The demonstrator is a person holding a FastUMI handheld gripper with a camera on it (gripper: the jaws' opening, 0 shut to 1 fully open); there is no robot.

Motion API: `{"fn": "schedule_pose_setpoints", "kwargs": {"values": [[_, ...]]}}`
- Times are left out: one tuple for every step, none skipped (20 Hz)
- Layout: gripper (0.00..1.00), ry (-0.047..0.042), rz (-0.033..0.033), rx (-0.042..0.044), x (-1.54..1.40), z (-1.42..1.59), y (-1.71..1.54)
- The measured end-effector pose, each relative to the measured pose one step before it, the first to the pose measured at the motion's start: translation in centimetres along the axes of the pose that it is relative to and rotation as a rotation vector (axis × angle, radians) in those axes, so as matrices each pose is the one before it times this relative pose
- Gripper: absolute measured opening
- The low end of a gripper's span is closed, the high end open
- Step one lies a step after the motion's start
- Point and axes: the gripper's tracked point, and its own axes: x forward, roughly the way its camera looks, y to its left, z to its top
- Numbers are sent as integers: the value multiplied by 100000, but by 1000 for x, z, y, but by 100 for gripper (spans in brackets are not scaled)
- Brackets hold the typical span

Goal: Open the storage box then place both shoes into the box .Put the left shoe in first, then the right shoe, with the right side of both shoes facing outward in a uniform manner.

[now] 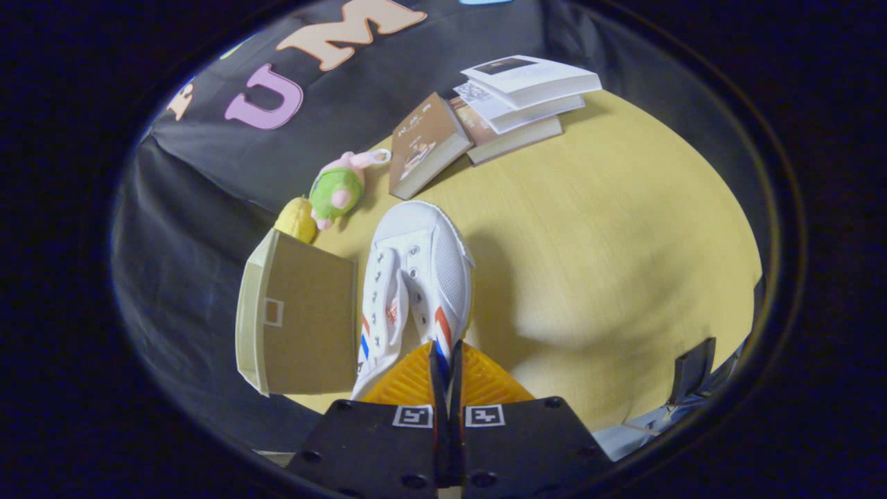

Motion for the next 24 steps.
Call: {"fn": "schedule_pose_setpoints", "kwargs": {"values": [[3,-788,338,-258,-381,283,936],[3,-375,345,-467,-434,188,1126],[3,-87,580,-775,-248,232,973],[3,-1371,287,-280,-363,246,1063],[3,173,523,-1167,-293,69,977],[4,-793,358,-418,-110,255,992],[4,-339,456,-409,-199,101,947],[3,-295,250,-187,-114,49,990],[3,-647,201,-141,-75,64,922],[3,-31,110,-426,-44,23,916],[3,-335,324,-330,-5,12,943],[3,-479,502,-310,18,37,1015],[4,106,262,-102,169,-7,968],[4,-865,96,-456,-134,107,1011],[4,-170,69,-1029,190,93,882],[4,-549,407,-383,189,11,1017],[4,137,903,-575,216,-29,1094],[4,-334,823,-391,232,-40,1090],[4,-126,640,-638,277,1,1004],[4,-74,481,-746,337,-109,931],[4,435,482,-648,389,-132,892],[4,340,630,-323,361,-301,1004],[4,619,771,-395,404,-288,921],[4,502,723,-513,571,-259,930]]}}
